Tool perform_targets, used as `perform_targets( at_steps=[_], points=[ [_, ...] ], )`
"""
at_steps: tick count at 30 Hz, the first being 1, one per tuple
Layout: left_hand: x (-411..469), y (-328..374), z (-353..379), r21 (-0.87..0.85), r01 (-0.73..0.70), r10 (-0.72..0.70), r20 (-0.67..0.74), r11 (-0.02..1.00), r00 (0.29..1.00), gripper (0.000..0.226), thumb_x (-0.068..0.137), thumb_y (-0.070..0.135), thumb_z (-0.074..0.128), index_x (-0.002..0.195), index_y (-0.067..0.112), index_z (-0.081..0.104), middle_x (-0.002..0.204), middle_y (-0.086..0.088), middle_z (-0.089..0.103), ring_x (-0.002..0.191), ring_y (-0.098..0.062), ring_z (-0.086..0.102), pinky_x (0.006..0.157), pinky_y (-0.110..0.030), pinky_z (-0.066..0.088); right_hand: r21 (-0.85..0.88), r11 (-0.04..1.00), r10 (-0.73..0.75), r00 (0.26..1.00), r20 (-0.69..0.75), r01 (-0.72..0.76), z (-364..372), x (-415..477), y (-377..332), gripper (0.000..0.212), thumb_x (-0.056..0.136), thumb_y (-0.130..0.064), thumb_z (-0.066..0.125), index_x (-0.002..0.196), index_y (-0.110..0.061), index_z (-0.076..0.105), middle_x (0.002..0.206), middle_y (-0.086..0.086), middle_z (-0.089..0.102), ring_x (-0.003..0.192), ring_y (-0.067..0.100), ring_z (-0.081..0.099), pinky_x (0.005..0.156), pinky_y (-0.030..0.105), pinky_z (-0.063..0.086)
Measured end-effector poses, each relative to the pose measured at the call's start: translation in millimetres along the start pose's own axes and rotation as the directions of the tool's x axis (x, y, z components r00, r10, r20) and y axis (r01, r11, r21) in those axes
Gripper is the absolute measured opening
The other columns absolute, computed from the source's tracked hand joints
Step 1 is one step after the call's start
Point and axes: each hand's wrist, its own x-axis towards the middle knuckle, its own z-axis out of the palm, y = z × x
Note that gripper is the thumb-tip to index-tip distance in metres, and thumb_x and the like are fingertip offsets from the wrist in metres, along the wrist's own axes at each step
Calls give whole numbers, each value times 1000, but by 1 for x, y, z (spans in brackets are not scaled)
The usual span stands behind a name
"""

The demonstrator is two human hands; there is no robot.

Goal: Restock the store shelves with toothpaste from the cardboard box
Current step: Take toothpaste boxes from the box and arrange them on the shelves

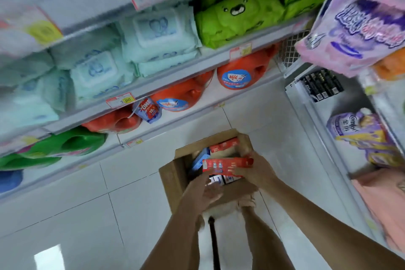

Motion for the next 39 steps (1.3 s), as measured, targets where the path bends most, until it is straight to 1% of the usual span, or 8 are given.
perform_targets(
  at_steps=[3, 9, 13, 16, 21, 28, 34, 39],
  points=[
    [-62, 2, 45, -238, 2, 48, 205, 971, 978, 72, 72, 35, 80, 122, -7, 50, 120, -23, 61, 99, -38, 63, 74, -47, 57, -40, 979, -202, 978, -51, 200, -45, -51, -34, 65, 59, -49, 79, 116, -31, 53, 105, -10, 57, 95, 6, 58, 80, 24, 53],
    [-162, 17, 112, -436, -106, 276, 346, 894, 897, 64, 68, 44, 80, 113, 1, 62, 108, -21, 68, 96, -35, 66, 98, -49, 43, -264, 750, -643, 761, -79, 606, -124, -127, -93, 73, 59, -35, 72, 126, -36, 44, 114, -14, 36, 109, 7, 41, 86, 16, 43],
    [-210, 26, 137, -444, -208, 371, 320, 871, 871, 52, 82, 48, 61, 100, -1, 64, 93, -24, 70, 74, -34, 71, 82, -49, 48, -387, 482, -848, 530, 19, 786, -175, -151, -117, 91, 63, -35, 80, 140, -41, 32, 131, -12, 38, 122, 7, 39, 94, 20, 44],
    [-244, 34, 146, -403, -313, 468, 381, 860, 797, 70, 55, 50, 81, 98, -4, 68, 98, -26, 69, 78, -36, 70, 73, -47, 56, -190, 528, -840, 541, 22, 828, -203, -173, -139, 81, 72, -53, 75, 142, -40, 36, 137, -14, 39, 130, 6, 40, 103, 19, 37],
    [-282, 44, 150, -429, -465, 630, 451, 774, 632, 97, 12, 29, 98, 99, -2, 69, 98, -26, 70, 83, -35, 71, 67, -47, 59, 482, 712, -609, 790, 65, 510, -224, -205, -182, 43, 83, -31, 68, 123, -24, 53, 121, -4, 61, 103, 2, 63, 79, 16, 50],
    [-325, 61, 155, -327, -713, 762, 468, 620, 448, 93, 29, 33, 98, 109, 2, 63, 102, -23, 69, 88, -33, 70, 72, -45, 58, 347, 797, -569, 807, 156, 495, -240, -212, -224, 55, 70, -34, 83, 118, -28, 57, 108, -10, 71, 98, 8, 68, 84, 28, 54],
    [-352, 71, 169, -292, -738, 774, 421, 609, 473, 75, 56, 54, 83, 110, 5, 62, 104, -21, 69, 92, -33, 68, 84, -48, 53, 544, 746, -528, 839, 130, 385, -264, -210, -240, 45, 75, -16, 78, 114, -21, 57, 104, 5, 72, 88, 16, 70, 74, 27, 56],
    [-358, 85, 163, -375, -593, 701, 350, 713, 622, 74, 83, 75, 36, 94, 4, 55, 72, -15, 61, 56, -25, 61, 56, -34, 55, 874, 480, -636, 715, 291, 72, -298, -200, -224, 75, 50, -29, 93, 113, -1, 63, 92, 21, 66, 73, 30, 66, 69, 37, 55]
  ],
)
